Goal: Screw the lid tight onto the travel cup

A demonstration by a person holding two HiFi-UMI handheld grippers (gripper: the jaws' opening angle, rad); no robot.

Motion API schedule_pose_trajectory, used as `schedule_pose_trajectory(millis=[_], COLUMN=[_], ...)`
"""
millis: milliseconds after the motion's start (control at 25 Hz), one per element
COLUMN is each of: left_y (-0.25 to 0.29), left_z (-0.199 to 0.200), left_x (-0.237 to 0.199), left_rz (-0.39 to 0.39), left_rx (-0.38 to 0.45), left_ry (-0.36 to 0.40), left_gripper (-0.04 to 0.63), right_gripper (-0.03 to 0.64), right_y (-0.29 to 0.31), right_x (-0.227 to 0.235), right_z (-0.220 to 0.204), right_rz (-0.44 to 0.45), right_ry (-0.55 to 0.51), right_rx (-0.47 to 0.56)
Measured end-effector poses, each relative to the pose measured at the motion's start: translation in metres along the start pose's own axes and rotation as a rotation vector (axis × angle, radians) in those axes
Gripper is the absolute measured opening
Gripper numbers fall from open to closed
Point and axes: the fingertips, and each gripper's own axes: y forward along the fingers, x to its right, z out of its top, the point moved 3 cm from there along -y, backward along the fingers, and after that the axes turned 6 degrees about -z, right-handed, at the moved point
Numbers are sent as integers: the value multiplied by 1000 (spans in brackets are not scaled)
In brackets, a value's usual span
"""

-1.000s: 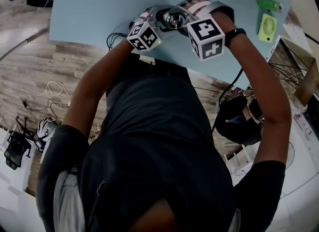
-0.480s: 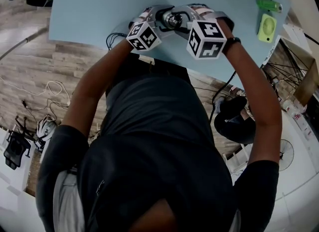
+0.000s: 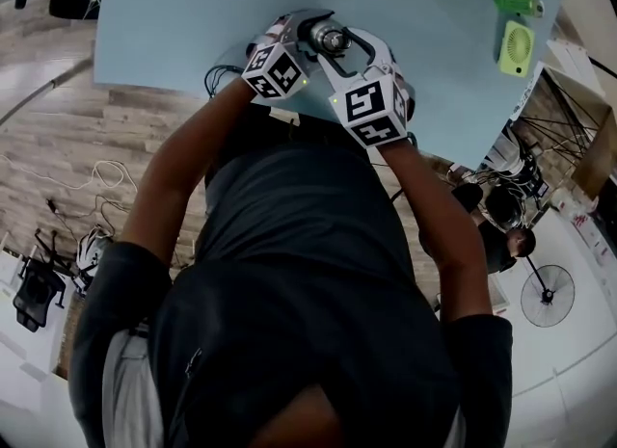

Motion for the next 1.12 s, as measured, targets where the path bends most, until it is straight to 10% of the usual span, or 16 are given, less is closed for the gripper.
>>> schedule_pose_trajectory(millis=[520, 960, 1120], left_y=[2, 3, 3], left_z=[0, 1, -2], left_x=[-1, 1, 0], left_rz=[-33, -57, -56], left_rx=[3, 2, 2], left_ry=[2, 13, 12], left_gripper=[430, 431, 430], right_gripper=[236, 238, 238], right_y=[3, 0, 8], right_x=[2, -3, -1], right_z=[-1, 3, 0], right_rz=[96, 508, 549], right_ry=[-87, -865, -957], right_rx=[-18, -124, -137])
